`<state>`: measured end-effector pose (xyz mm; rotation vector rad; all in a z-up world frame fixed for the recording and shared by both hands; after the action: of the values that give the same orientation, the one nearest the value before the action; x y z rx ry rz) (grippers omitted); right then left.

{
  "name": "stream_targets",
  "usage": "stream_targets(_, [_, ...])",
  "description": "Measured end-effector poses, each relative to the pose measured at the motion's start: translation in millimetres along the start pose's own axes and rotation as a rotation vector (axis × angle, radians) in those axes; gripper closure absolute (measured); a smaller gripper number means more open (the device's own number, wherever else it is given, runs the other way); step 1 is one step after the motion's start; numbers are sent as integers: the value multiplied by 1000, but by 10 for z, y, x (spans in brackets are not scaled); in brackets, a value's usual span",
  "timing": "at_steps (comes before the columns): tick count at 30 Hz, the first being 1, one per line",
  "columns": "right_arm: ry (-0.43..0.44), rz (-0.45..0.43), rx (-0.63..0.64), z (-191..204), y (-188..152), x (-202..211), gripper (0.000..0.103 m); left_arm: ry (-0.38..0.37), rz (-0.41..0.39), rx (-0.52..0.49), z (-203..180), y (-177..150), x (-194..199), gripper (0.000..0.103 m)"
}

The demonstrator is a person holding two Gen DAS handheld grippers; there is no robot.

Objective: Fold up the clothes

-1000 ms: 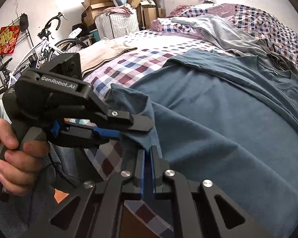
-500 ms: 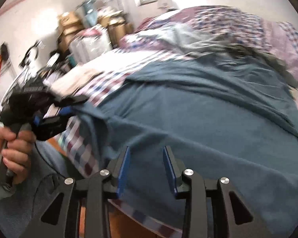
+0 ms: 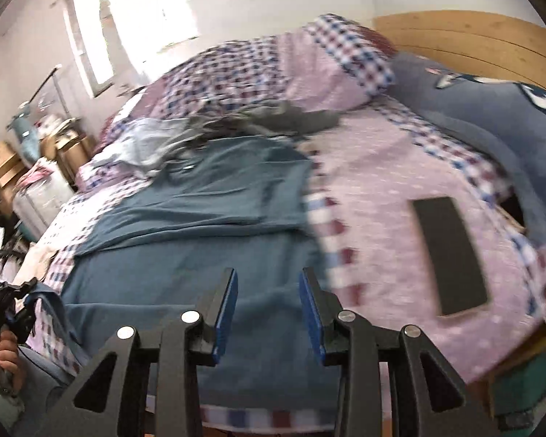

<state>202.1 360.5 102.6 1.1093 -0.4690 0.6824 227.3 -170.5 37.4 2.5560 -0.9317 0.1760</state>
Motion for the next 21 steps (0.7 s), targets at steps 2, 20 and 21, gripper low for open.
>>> stream_targets(2, [-7, 10, -11, -128, 21, 71, 66, -10, -20, 18, 23, 33, 39, 92])
stream_targets(20, [-98, 112, 110, -164, -318, 173, 65, 106, -136, 71, 427, 780, -240, 95])
stream_targets(21, [-99, 113, 131, -138, -331, 190, 65, 109, -134, 74, 436, 770, -247, 95])
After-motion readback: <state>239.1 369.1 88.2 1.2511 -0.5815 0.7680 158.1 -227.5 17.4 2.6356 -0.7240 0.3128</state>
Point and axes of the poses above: each gripper's, at about its wrist camera, not at the fingertips, and x roughly against the way its jaws point, z to its left, y to its top, the point moved 5 cm from there along -x, roughly the way its jaws point, and after that the axes turned 12 degrees about -x, right-handed, at the moved point
